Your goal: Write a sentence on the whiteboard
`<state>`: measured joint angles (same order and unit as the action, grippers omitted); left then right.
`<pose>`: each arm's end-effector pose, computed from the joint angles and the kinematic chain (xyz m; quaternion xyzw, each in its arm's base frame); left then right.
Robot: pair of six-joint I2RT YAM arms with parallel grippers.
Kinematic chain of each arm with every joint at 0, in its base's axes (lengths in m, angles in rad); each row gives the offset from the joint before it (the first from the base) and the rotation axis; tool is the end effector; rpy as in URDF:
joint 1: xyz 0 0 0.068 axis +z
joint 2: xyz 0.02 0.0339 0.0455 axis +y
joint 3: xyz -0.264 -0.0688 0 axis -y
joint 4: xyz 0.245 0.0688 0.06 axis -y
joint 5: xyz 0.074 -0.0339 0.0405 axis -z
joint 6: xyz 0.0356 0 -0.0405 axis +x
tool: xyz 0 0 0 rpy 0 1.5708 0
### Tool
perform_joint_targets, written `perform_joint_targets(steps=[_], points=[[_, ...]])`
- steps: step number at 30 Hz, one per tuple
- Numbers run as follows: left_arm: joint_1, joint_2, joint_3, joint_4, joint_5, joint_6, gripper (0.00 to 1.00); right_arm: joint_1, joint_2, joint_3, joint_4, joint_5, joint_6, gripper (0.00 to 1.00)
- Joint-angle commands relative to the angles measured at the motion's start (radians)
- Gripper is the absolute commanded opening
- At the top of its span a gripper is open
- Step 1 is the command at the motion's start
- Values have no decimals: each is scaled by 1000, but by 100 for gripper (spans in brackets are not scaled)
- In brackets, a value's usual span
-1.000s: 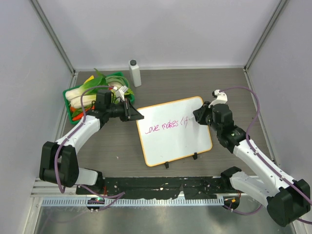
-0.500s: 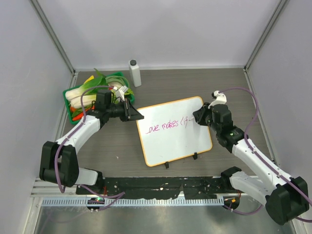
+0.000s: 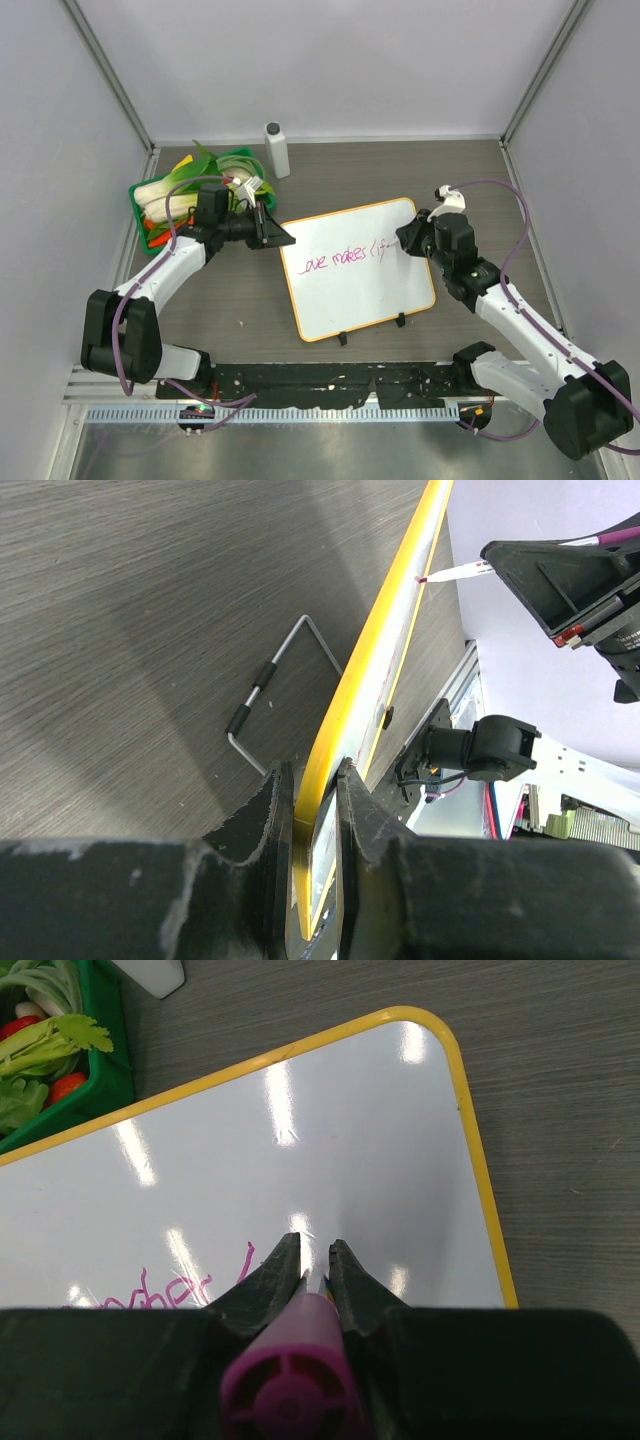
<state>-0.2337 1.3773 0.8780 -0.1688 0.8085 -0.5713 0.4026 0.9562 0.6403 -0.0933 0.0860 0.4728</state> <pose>0.2766 -0.0923 0.2469 0.0301 0.8444 -0.4827 0.2303 0.2033 0.0833 0.2666 0.0529 0.8339 0.1998 0.5117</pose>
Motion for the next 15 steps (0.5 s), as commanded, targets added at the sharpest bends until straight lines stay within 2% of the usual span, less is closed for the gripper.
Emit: perform_joint_targets(steps=[1,15], points=[[-4,31,-30,-66,-167,82,0,-19,4,4,-13,64,-19,1],[-6,29,-30,-64,-169,83,0,-38,35,65,4,38,-20,2]])
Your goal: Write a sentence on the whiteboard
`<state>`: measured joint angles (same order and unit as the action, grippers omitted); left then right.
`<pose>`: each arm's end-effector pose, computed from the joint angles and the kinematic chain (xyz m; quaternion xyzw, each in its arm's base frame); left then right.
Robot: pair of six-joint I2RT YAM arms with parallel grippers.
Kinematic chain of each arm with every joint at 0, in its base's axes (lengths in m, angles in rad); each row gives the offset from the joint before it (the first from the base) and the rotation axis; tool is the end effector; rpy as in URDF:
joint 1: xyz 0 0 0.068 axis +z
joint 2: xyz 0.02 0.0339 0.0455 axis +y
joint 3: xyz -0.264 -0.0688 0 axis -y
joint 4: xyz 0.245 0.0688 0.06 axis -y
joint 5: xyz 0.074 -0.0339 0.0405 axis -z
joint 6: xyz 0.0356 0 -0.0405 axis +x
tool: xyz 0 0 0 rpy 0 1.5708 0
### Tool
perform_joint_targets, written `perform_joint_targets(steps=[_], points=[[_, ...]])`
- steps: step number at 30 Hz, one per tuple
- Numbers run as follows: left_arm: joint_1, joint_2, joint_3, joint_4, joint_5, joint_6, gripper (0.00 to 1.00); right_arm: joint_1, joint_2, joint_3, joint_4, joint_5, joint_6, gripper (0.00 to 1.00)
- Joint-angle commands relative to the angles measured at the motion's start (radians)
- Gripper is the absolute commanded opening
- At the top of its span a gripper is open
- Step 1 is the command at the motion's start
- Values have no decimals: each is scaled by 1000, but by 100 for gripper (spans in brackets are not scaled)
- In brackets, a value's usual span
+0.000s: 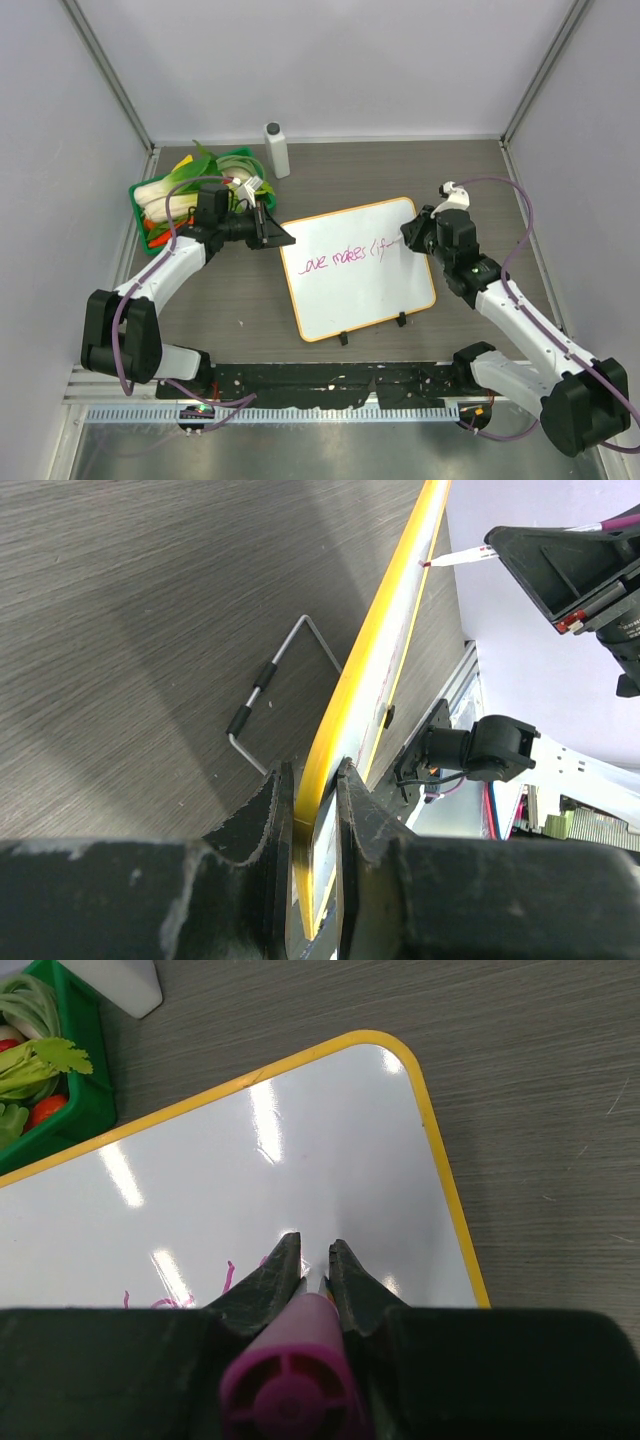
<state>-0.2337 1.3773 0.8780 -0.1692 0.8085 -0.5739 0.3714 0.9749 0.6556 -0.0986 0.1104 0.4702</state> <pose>0.2766 -0.0923 0.2468 0.0290 0.8445 -0.4830 0.2295 0.2095 0.0774 0.2677 0.0714 0.8346 0.1801 0.5156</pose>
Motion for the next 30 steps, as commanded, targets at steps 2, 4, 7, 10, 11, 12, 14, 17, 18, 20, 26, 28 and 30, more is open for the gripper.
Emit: perform_joint_targets(steps=[2,4,7,10,11,12,14,17,18,20,26,28,30], points=[[-4,31,-31,-64,-167,85,0,-6,16,59,10,2,-13,1],[-6,31,-31,-62,-167,85,0,-6,16,61,10,-8,-7,1],[-4,31,-31,-61,-166,85,0,-6,22,55,14,-34,-4,1],[-6,32,-31,-61,-166,83,0,-8,25,36,5,-54,1,1],[-4,32,-33,-61,-166,85,0,-8,22,35,4,-63,4,2],[-4,32,-33,-61,-166,83,0,-6,16,21,-1,-64,7,1],[-4,32,-33,-59,-167,85,0,-6,1,6,-7,-72,13,1],[-4,32,-33,-58,-166,85,0,-6,-13,-20,-15,-86,27,1],[-4,34,-33,-59,-166,85,0,-8,-19,-25,-21,-89,27,2],[-4,34,-34,-58,-166,82,0,-6,-28,-40,-29,-89,33,1],[-4,32,-34,-58,-164,83,0,-6,-70,-77,-53,-71,42,1],[-4,31,-34,-56,-164,82,0,-8,-79,-82,-58,-54,41,1],[-4,31,-34,-58,-166,82,0,-8,-82,-83,-61,-28,44,1]])
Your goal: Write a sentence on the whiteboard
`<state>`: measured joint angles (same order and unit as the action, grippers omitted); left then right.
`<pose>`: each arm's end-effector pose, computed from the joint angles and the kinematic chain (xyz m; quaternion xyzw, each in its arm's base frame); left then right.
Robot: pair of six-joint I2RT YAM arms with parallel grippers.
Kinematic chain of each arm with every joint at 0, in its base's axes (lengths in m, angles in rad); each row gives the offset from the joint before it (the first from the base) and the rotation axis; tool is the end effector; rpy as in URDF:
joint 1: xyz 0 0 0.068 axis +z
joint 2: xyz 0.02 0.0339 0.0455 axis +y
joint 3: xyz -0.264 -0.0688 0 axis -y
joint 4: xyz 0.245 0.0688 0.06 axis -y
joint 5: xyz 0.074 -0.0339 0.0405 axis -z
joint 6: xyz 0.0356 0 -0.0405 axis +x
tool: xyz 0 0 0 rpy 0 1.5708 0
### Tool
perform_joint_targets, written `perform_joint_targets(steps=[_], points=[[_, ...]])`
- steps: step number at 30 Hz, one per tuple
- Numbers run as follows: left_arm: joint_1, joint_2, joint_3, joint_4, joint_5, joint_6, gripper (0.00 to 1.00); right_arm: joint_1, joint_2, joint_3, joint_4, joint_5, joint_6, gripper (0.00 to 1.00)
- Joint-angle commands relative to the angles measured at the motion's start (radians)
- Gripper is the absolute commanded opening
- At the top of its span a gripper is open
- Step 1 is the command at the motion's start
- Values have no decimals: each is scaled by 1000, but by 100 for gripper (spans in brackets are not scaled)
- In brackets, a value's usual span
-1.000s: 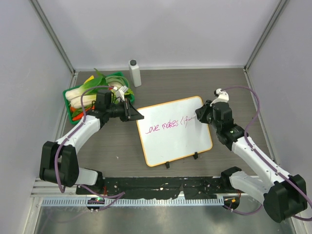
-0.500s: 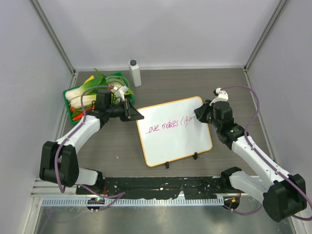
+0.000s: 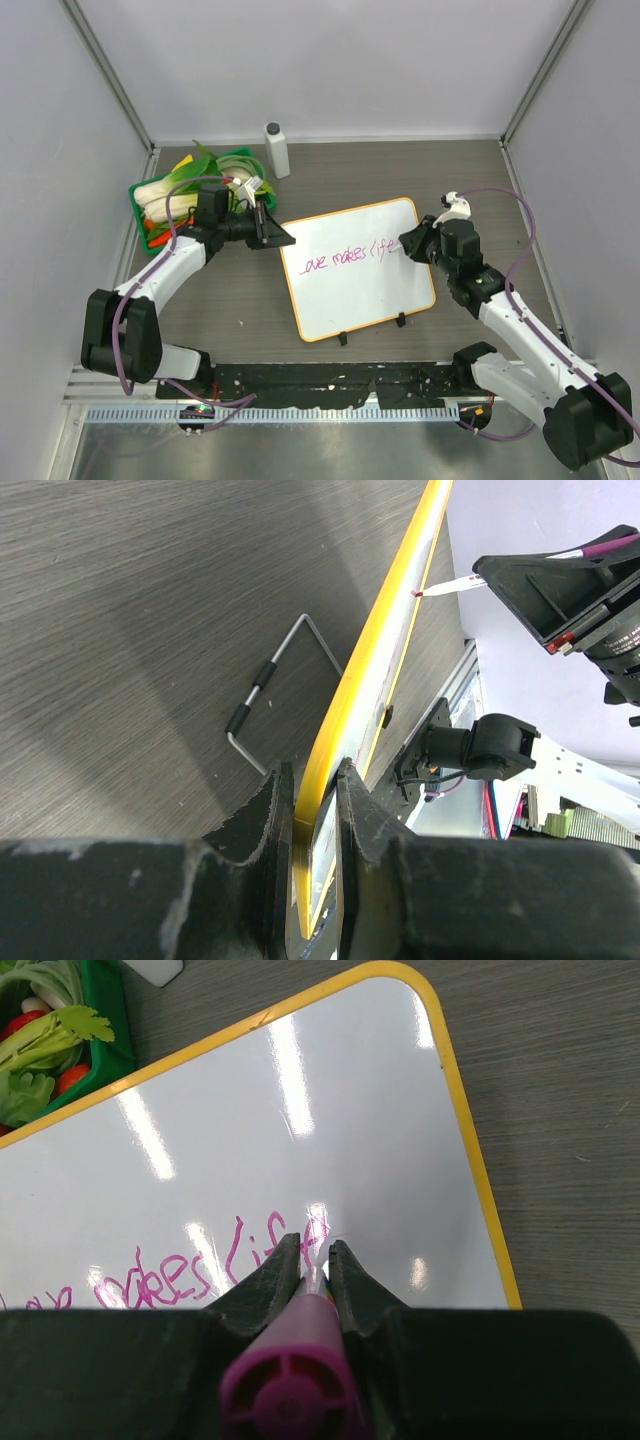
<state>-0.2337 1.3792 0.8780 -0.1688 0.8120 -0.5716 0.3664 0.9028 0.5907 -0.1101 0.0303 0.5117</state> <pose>0.2767 -0.0924 0.2464 0.0304 0.8442 -0.4838 0.2286 0.1946 0.0735 0.2577 0.0691 0.8367 0.2194 0.4971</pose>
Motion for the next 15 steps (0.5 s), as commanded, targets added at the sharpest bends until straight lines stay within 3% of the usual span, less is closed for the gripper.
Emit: perform_joint_targets(steps=[1,15], points=[[-6,27,-34,-58,-168,78,0,-1,-7,-8,-53,59,2,1],[-7,27,-34,-55,-169,78,0,-1,35,104,-66,129,-7,1]])
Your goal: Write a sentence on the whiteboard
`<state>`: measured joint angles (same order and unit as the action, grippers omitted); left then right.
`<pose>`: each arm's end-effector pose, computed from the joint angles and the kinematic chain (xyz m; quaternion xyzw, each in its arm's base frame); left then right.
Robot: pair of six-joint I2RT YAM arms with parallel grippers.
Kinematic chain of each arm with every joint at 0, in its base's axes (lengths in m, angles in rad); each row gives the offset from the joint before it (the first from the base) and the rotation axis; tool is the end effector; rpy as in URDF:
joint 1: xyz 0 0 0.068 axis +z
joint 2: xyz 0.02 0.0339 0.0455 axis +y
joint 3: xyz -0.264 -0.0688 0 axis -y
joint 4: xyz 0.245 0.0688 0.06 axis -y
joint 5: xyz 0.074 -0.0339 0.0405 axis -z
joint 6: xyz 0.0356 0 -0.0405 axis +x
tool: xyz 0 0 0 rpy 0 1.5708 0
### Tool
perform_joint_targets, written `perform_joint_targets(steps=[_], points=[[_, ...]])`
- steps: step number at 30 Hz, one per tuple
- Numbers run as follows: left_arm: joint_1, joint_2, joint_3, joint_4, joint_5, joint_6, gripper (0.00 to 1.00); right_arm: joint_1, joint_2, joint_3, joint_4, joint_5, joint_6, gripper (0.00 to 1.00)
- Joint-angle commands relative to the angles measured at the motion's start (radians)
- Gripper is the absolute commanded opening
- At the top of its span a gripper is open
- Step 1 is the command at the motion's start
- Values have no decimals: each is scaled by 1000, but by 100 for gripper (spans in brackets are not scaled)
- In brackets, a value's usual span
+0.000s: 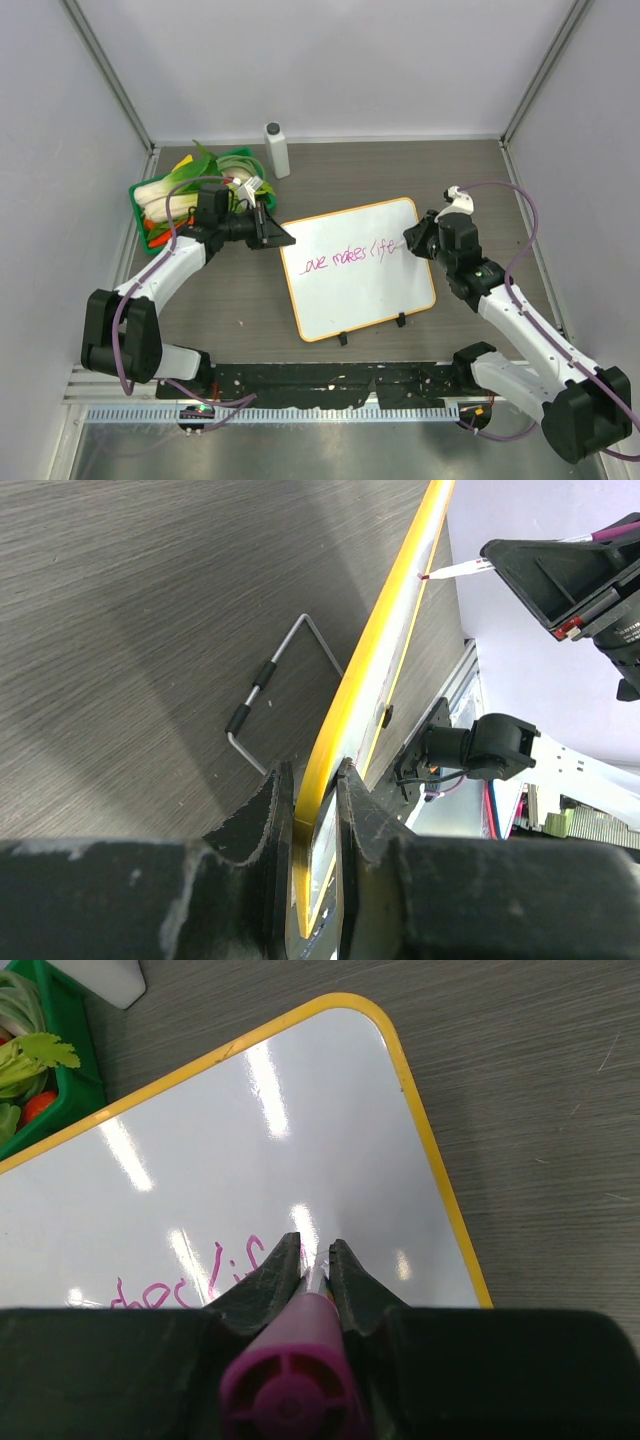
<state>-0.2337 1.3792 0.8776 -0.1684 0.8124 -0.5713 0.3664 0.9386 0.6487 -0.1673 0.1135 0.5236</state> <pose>0.2767 -0.0924 0.2463 0.0306 0.8442 -0.4839 0.2286 0.2013 0.0729 0.2657 0.0964 0.8426 0.1837 0.4970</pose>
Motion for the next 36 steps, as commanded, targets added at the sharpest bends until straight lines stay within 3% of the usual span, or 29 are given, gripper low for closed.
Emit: perform_joint_targets(steps=[1,11,23,36], points=[[-6,27,-34,-57,-170,79,0,-1,-10,48,-9,40,-22,1],[-6,27,-29,-62,-170,79,0,-1,-136,23,15,-80,-25,1],[-6,12,-32,-65,-170,77,0,0,-162,3,77,-236,-47,1],[-9,11,-34,-68,-171,77,0,37,-166,-23,115,-262,-27,1]])
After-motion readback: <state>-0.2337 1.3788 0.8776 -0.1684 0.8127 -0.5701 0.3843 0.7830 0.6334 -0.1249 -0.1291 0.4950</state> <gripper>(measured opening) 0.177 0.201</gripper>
